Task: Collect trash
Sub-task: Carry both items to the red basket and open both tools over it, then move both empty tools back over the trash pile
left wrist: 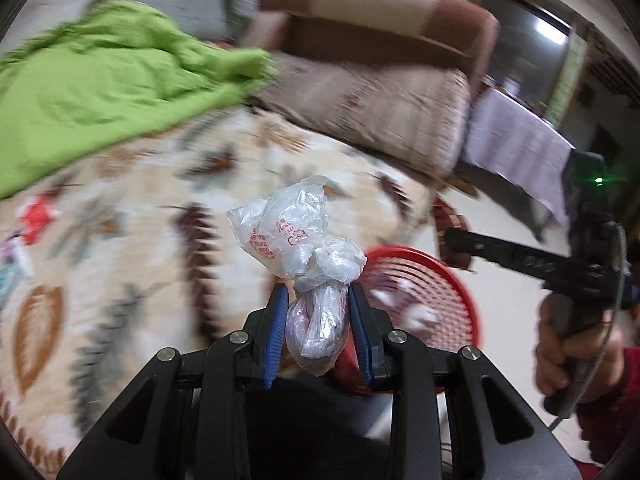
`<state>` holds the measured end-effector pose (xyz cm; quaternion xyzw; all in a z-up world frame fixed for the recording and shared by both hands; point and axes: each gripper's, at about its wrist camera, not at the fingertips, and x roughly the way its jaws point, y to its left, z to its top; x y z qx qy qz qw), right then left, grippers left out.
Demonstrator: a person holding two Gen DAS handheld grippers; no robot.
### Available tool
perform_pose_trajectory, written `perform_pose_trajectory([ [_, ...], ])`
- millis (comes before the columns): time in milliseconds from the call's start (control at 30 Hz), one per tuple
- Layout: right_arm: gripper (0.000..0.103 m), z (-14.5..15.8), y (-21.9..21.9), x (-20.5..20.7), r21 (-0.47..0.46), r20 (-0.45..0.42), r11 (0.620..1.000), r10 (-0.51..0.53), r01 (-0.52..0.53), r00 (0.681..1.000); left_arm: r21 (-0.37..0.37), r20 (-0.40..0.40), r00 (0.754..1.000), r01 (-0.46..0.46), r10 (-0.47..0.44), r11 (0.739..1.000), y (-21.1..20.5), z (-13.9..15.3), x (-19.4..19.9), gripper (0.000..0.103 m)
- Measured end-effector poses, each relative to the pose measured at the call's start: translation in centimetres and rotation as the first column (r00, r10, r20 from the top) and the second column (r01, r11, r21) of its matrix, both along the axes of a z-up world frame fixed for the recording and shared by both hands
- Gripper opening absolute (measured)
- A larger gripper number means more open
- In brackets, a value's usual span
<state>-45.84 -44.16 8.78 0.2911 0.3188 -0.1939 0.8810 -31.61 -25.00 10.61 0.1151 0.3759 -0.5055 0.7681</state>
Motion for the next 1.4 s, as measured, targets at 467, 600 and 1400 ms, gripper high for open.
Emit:
perform_pose_trajectory([
  [467,0.05,-1.5,-1.5,-1.6,0.027,-0.014,0.999,-0.019,0.019,1.0,0.038,-0.071,0.995,0.078,-0.075,0.996,-4.1,-1.0,-1.5,0.051],
  [600,0.05,-1.0,0.4,1.6,0.028,0.003,0.998,0.062,-0.062,0.998,0.044,-0.028,0.999,-0.023,0.024,0.999,-0.8,-0.4,0.8,0.052],
  [1400,0.05,0.3,20.6,29.6,0.028,-0.014,0.785,0.62,-0.619,0.785,0.062,0.006,0.736,-0.676,0.677,0.735,27.8,-0.9,23.3,0.06],
])
